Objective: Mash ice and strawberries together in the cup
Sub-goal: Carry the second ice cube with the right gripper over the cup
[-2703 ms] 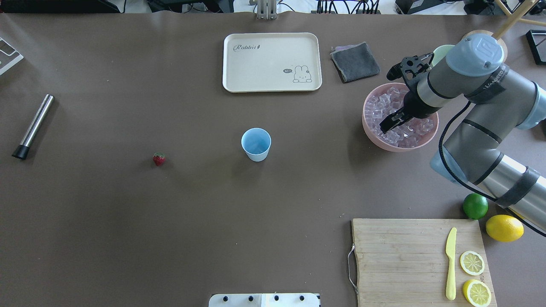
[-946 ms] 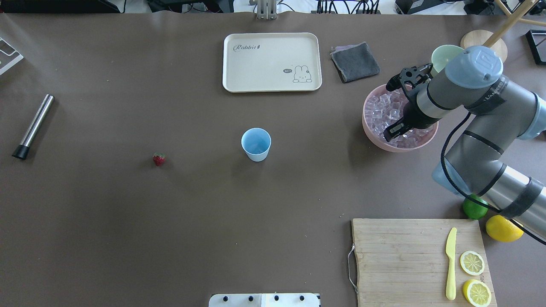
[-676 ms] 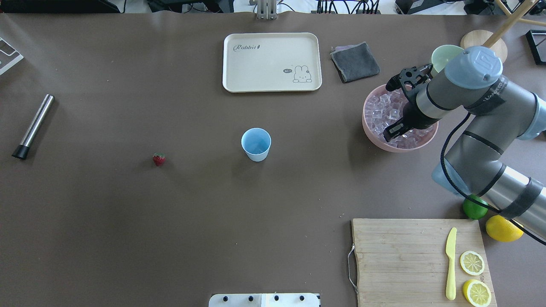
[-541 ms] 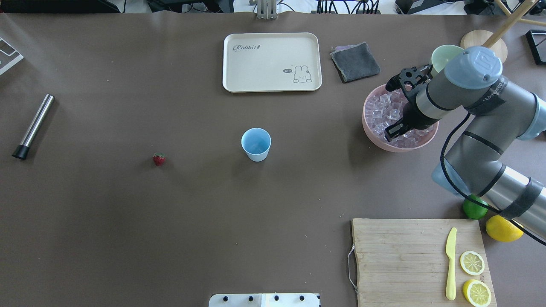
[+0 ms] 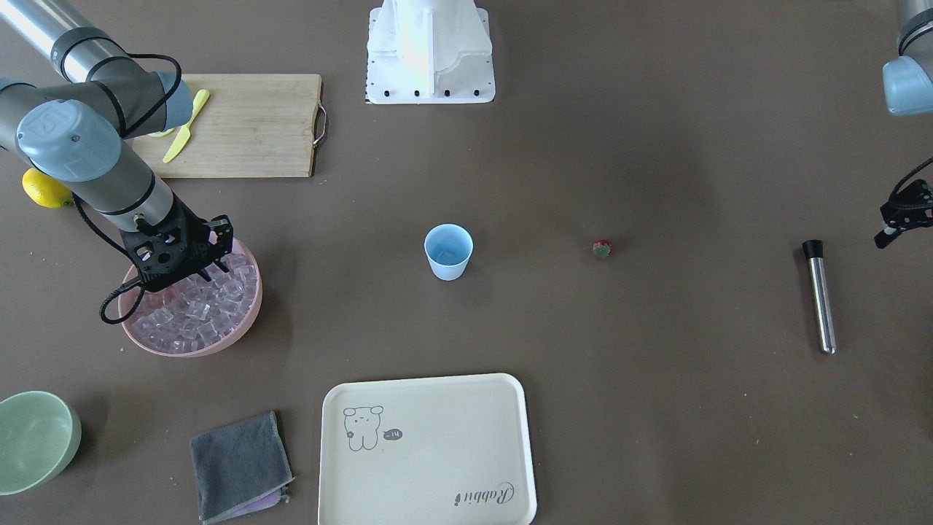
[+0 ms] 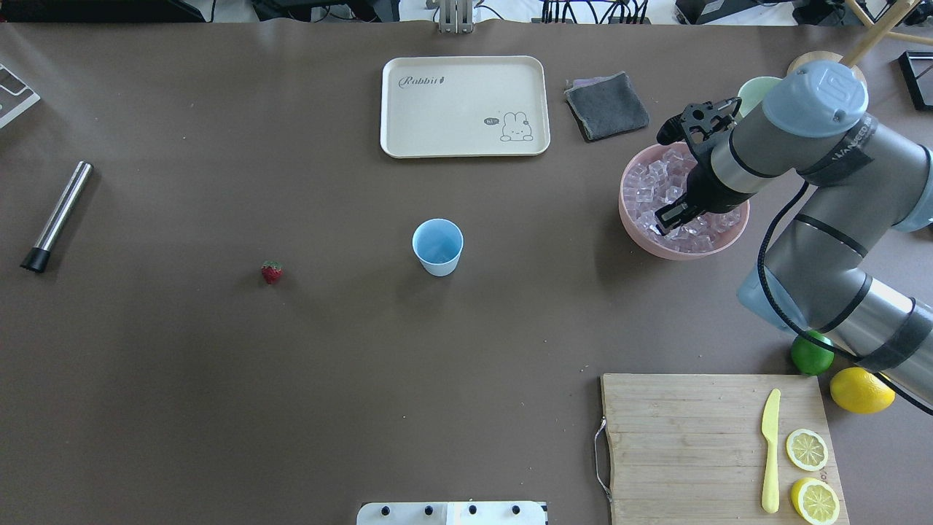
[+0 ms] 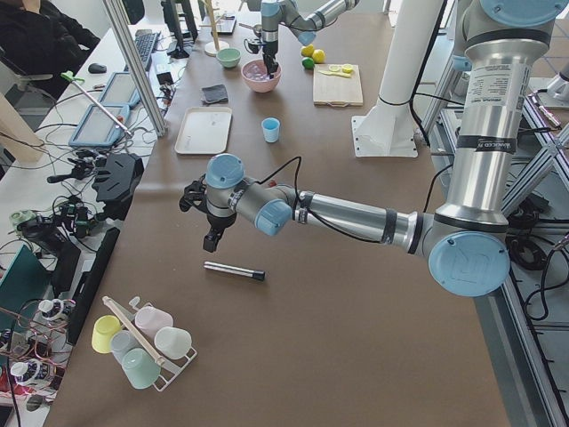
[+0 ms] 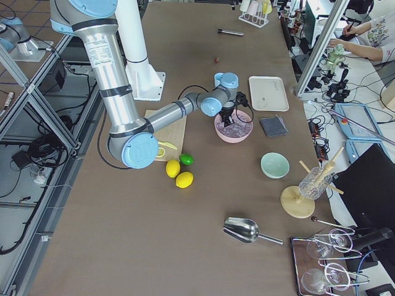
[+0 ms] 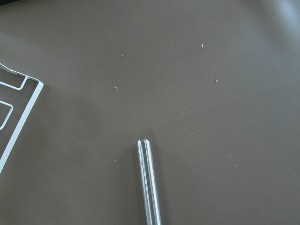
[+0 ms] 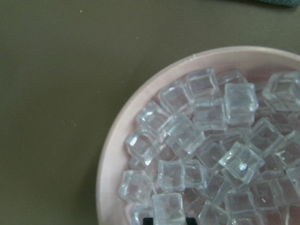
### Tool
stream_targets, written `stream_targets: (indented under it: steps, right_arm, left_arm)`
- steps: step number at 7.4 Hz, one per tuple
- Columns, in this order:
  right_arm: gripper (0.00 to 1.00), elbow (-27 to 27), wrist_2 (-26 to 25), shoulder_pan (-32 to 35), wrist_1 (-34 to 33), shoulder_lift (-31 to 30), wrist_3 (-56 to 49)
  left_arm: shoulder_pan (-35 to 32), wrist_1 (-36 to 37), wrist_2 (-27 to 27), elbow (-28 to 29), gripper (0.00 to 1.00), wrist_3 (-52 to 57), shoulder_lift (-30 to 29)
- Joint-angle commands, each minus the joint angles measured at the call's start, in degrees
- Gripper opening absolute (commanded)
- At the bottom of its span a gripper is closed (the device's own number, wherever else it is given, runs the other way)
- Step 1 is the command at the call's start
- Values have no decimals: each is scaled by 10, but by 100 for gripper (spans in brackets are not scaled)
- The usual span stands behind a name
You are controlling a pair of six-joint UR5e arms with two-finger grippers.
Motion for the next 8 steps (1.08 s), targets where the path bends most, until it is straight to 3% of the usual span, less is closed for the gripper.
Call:
stream_targets:
  steps: [1, 2, 4, 5, 6, 8]
  right_arm:
    - [0, 33, 9, 7, -191, 131, 2]
    - [0, 5, 7, 4, -215, 189, 16]
    - [0, -16, 5, -5, -215, 218, 45]
    - [0, -53, -4, -18, -213, 261, 81]
    - [0, -108, -35, -44, -212, 320, 127]
    - [0, -152, -80, -86, -172, 349, 188]
  left_arm:
    - [0, 0, 0, 0, 98, 0, 0]
    - [1, 0, 0, 1, 98, 0, 0]
    - [3, -1, 1, 7, 98, 0, -2]
    - [3, -6, 1, 7, 98, 0, -1]
    - [3, -11, 1, 9, 98, 0, 1]
    - [3, -12, 1, 13, 98, 1, 1]
